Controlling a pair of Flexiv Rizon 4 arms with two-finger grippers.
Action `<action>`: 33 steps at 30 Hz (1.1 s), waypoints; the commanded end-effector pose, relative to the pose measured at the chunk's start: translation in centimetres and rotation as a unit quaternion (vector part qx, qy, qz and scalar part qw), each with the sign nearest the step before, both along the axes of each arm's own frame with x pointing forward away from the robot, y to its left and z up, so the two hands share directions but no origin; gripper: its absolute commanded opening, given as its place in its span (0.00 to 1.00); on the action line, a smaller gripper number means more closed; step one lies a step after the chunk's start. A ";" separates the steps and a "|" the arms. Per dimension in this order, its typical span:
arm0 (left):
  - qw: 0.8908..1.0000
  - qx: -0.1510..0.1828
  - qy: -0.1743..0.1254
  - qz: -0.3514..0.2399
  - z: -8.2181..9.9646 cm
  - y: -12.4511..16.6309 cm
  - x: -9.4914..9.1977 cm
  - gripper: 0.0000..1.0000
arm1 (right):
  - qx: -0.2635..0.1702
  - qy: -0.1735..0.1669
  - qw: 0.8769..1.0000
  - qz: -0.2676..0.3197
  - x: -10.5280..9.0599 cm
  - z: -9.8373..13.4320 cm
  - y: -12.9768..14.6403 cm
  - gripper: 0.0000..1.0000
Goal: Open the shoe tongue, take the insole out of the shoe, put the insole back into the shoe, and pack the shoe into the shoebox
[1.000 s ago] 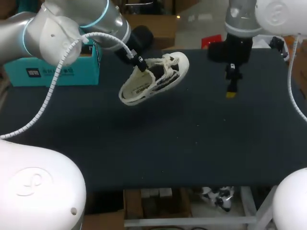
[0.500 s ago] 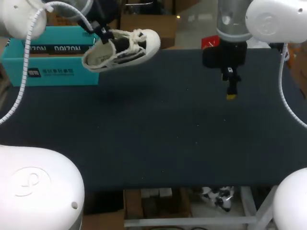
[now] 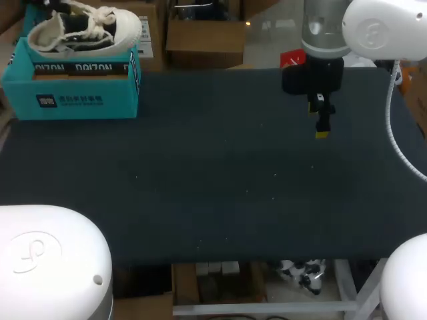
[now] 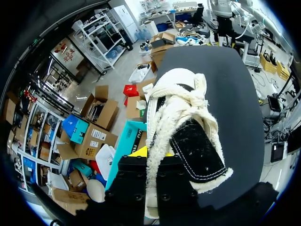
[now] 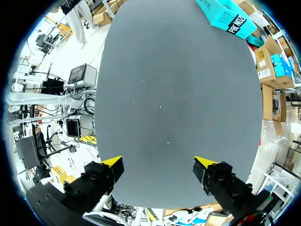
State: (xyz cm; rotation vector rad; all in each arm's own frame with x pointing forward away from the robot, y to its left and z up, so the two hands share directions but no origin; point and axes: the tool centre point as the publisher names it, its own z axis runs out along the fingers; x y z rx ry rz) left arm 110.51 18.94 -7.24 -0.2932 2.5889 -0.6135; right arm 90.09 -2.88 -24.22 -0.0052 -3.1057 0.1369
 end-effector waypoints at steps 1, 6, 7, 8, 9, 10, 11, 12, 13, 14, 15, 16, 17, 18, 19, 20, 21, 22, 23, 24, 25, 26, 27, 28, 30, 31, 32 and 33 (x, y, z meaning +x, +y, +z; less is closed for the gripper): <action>0.999 -0.014 0.023 -0.027 -1.8 2.9 3.2 0.00 | -0.001 0.000 1.000 0.000 -0.1 0.1 0.0 1.00; 0.999 0.003 0.033 -0.026 -3.7 5.5 6.5 0.00 | -0.001 0.000 1.000 0.000 -0.1 0.1 0.0 1.00; 0.999 0.002 0.036 -0.025 -4.0 6.0 7.1 0.00 | -0.001 0.000 1.000 0.000 -0.1 0.1 0.0 1.00; 0.999 0.003 0.040 -0.025 -4.3 6.5 7.7 0.00 | -0.001 0.000 1.000 0.000 -0.1 0.1 0.0 1.00; 0.999 0.001 0.044 -0.025 -4.6 7.1 8.2 0.00 | -0.001 0.000 1.000 0.000 -0.1 0.1 0.0 1.00; 0.999 0.001 0.046 -0.025 -4.9 7.6 8.8 0.00 | -0.001 0.000 1.000 0.000 -0.1 0.1 0.0 1.00; 0.998 0.003 0.053 -0.025 -5.4 8.1 9.3 0.00 | -0.001 0.000 1.000 0.000 -0.1 0.1 0.0 1.00; 0.998 0.003 0.059 -0.024 -6.1 8.4 9.7 0.00 | -0.001 0.000 1.000 0.000 -0.1 0.1 0.0 1.00; 0.998 0.005 0.065 -0.023 -6.8 8.7 10.2 0.00 | -0.001 0.000 1.000 0.000 -0.1 0.1 0.0 1.00; 0.997 0.005 0.074 -0.026 -7.5 9.0 10.6 0.00 | -0.001 0.000 1.000 0.000 -0.1 0.1 0.0 1.00; 0.996 0.009 0.080 -0.032 -8.3 9.2 10.9 0.00 | -0.001 0.000 1.000 0.000 -0.1 0.1 0.0 1.00; 0.996 0.016 0.083 -0.033 -9.3 9.4 11.1 0.00 | -0.001 0.000 1.000 0.000 -0.1 0.1 0.0 1.00; 0.996 0.022 0.086 -0.030 -10.1 9.6 11.4 0.00 | -0.001 0.000 1.000 0.000 -0.1 0.1 0.0 1.00; 0.995 0.027 0.092 -0.031 -10.9 9.7 11.7 0.00 | -0.001 0.000 1.000 0.000 -0.1 0.1 0.0 1.00; 0.995 0.031 0.094 -0.029 -11.7 9.9 12.1 0.00 | -0.001 0.000 1.000 0.000 -0.1 0.1 0.0 1.00; 0.994 0.035 0.096 -0.027 -12.4 10.1 12.4 0.00 | -0.001 0.000 1.000 0.000 -0.1 0.1 0.0 1.00; 0.994 0.034 0.103 -0.032 -13.0 10.3 12.7 0.00 | -0.001 0.000 1.000 0.000 -0.1 0.1 0.0 1.00; 0.993 0.033 0.107 -0.035 -13.6 10.5 13.1 0.00 | -0.001 0.000 1.000 0.000 -0.1 0.1 0.0 1.00; 0.992 0.032 0.113 -0.038 -14.2 10.6 13.4 0.00 | -0.001 0.000 1.000 0.000 -0.1 0.1 0.0 1.00; 0.992 0.030 0.118 -0.039 -14.7 10.8 13.8 0.00 | -0.001 0.000 1.000 0.000 -0.1 0.1 0.0 1.00; 0.991 0.028 0.123 -0.040 -15.2 10.9 14.1 0.00 | -0.001 0.000 1.000 0.000 -0.1 0.1 0.0 1.00; 0.990 0.028 0.129 -0.044 -15.9 10.9 14.3 0.00 | -0.001 0.000 1.000 0.000 -0.1 0.1 0.0 1.00; 0.989 0.028 0.136 -0.047 -16.6 10.9 14.5 0.00 | -0.001 0.000 1.000 0.000 -0.1 0.1 0.0 1.00; 0.988 0.031 0.142 -0.051 -17.2 10.9 14.5 0.00 | -0.001 0.000 1.000 0.000 -0.1 0.1 0.0 1.00; 0.986 0.032 0.155 -0.056 -18.4 10.9 14.6 0.00 | -0.001 0.000 1.000 0.000 -0.1 0.1 0.0 1.00; 0.985 0.034 0.159 -0.059 -19.0 10.9 14.6 0.00 | -0.001 0.000 1.000 0.000 -0.1 0.1 0.0 1.00; 0.984 0.034 0.164 -0.063 -19.6 10.9 14.5 0.00 | -0.001 0.000 1.000 0.000 -0.1 0.1 0.0 1.00; 0.983 0.033 0.168 -0.065 -20.2 11.0 14.5 0.00 | -0.001 0.000 1.000 0.000 -0.1 0.1 0.0 1.00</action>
